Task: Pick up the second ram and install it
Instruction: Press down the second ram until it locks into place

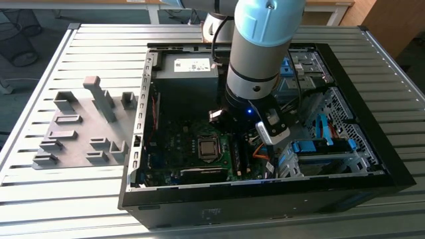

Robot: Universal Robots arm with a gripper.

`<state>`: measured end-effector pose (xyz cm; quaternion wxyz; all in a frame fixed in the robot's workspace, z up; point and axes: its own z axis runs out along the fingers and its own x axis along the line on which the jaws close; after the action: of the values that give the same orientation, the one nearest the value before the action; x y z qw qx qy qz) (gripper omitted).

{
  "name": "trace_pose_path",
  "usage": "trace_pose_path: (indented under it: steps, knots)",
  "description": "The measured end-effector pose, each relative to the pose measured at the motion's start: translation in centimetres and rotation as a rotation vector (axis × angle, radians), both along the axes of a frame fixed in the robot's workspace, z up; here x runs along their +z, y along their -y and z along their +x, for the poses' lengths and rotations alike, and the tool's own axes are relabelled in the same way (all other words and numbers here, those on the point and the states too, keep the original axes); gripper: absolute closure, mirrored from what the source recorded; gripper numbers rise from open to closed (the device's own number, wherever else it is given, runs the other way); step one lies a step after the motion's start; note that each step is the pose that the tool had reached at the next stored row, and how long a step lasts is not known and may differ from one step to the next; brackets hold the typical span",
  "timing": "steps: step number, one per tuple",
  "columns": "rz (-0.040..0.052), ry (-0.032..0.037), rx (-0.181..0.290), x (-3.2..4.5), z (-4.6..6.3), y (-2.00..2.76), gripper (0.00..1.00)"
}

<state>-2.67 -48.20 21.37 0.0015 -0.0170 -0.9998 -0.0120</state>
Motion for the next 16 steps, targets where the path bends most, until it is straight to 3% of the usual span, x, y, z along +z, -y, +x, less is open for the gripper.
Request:
trace_pose_path:
  steps: [16]
  knots:
    - [0.0000, 0.0000, 0.000, -0.23, 0.00, 0.00, 0.86]
